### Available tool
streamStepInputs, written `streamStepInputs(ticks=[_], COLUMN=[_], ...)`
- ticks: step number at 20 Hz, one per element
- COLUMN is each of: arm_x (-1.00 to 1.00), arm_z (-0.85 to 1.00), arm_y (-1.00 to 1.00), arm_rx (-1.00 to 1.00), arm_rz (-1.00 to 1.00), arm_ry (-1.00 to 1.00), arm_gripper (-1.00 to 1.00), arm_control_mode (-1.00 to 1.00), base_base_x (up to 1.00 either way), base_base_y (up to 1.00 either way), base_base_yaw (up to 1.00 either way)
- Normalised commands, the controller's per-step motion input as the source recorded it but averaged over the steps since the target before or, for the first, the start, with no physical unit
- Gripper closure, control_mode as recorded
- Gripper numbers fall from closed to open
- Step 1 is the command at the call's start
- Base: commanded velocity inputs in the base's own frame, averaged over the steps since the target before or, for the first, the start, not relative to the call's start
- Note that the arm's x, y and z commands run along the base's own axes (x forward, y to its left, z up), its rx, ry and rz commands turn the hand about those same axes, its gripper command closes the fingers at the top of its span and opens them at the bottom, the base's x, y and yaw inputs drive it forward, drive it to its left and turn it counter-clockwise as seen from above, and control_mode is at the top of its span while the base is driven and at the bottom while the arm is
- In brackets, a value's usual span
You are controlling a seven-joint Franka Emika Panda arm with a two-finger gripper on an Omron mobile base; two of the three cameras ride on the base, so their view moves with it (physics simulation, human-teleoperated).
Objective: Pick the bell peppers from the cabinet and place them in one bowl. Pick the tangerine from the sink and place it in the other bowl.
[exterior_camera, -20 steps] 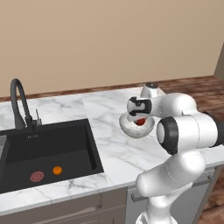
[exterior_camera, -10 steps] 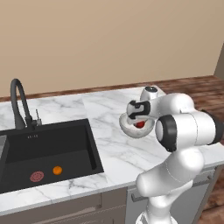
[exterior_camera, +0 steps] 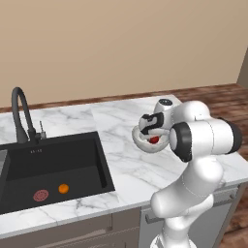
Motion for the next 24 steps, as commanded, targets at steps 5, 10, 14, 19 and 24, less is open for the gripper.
streamStepInputs(ticks=[5, 10, 14, 19, 24], arm_x=[0.01, 0.0, 0.0, 0.0, 0.0], arm_z=[-0.03, 0.0, 0.0, 0.0, 0.0], arm_y=[0.0, 0.0, 0.0, 0.0, 0.0], arm_rx=[0.0, 0.0, 0.0, 0.0, 0.0], arm_rz=[0.0, 0.0, 0.0, 0.0, 0.0], arm_ry=[0.0, 0.0, 0.0, 0.0, 0.0], arm_gripper=[1.0, 1.0, -1.0, -1.0, -1.0], arm_control_mode=[-1.0, -1.0, -1.0, -1.0, -1.0], base_base_x=[0.0, 0.0, 0.0, 0.0, 0.0], base_base_y=[0.0, 0.0, 0.0, 0.0, 0.0], base_base_yaw=[0.0, 0.0, 0.0, 0.0, 0.0])
